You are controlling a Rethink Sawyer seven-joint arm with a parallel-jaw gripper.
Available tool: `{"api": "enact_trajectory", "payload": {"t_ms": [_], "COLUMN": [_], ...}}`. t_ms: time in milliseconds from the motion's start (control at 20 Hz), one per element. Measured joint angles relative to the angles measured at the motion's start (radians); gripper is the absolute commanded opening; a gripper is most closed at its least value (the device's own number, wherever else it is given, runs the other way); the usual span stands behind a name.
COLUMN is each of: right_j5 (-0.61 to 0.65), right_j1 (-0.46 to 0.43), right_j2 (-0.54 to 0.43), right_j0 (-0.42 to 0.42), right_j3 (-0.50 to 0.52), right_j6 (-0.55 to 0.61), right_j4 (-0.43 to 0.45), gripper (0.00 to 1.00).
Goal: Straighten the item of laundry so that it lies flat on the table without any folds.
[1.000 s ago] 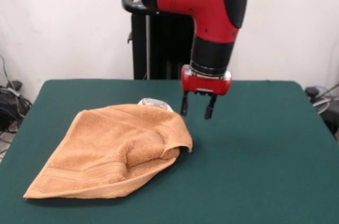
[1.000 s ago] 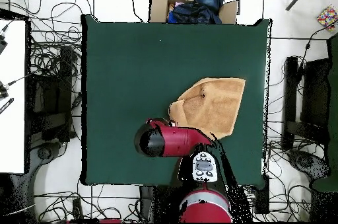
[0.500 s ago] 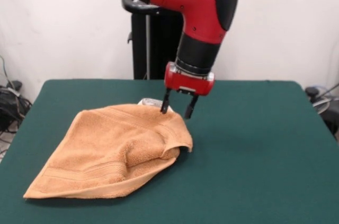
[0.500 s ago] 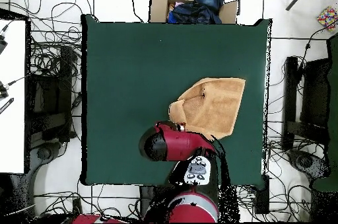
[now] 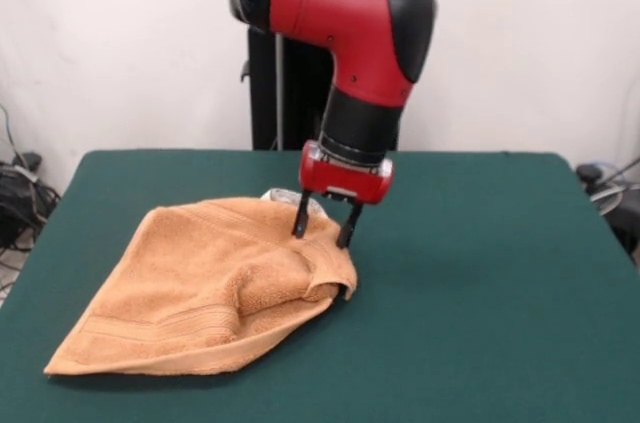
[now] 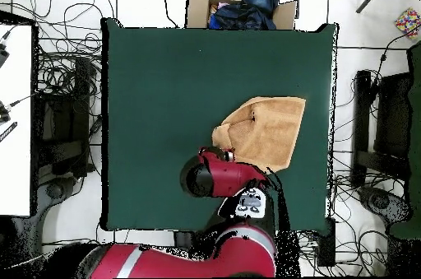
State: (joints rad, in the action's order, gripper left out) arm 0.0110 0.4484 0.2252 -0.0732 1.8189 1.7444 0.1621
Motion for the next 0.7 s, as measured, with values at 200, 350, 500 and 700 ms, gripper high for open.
{"api": "enact_trajectory", "payload": {"t_ms": [200, 350, 500, 700], "right_j5": [-0.019, -0.019, -0.016, 0.008], "right_j1": [-0.032, -0.046, -0.049, -0.046], "right_j2": [-0.017, -0.035, -0.072, -0.120], "right_j0": [-0.025, -0.048, -0.093, -0.152], "right_j3": [-0.010, -0.019, -0.022, -0.021], "right_j6": [0.000, 0.000, 0.000, 0.000], "right_j4": [0.000, 0.000, 0.000, 0.000], "gripper": [1.00, 1.00, 1.00, 0.00]}}
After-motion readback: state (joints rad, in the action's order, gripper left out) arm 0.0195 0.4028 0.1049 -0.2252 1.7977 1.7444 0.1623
